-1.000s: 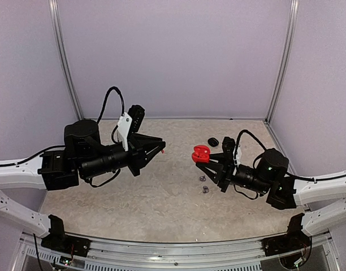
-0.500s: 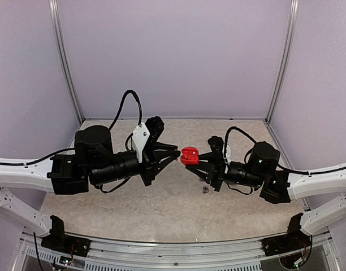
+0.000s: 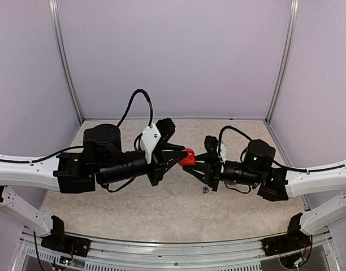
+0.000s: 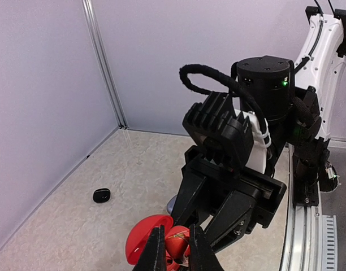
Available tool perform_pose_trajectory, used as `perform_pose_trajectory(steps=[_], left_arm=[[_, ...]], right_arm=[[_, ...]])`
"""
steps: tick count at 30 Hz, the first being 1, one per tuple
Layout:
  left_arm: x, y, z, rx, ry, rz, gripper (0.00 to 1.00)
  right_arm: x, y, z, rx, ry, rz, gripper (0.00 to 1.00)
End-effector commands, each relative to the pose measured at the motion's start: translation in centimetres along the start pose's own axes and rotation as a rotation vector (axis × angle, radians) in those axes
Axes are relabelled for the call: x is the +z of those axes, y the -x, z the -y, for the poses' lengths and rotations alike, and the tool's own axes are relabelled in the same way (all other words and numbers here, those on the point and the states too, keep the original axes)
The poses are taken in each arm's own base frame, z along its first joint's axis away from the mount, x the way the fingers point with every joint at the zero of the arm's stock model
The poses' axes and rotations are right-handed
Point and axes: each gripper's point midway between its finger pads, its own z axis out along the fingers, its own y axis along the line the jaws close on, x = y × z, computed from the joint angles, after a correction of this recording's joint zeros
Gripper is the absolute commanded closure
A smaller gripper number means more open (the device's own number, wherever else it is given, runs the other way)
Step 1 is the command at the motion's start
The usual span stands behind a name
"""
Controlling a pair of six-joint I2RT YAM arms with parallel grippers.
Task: Insert the wireless bluetooth earbuds into the charging case
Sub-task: Insert the right earbud into the right side groove of the charging case.
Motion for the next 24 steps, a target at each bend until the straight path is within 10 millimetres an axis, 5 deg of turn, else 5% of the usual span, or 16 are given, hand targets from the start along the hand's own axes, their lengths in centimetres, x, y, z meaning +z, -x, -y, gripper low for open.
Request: perform_pose_trajectory(steps=[1, 16, 24], left_arm=[[0.6, 1.1, 0.3, 0.009, -0.003, 0.018, 0.88], [1.4, -0.3, 0.2, 0.028, 0.019, -0.028, 0.89], [0.9, 0.6, -0.3, 0.026, 0.038, -0.015, 0.89]], right_arm=[[0.4, 1.5, -0.4, 0.003, 0.014, 0.030, 1.00], [0.4, 2.0, -0.9, 0.001, 0.023, 0.039, 1.00], [0.5, 1.2, -0.9, 0.006, 0.023, 0.022, 1.00]])
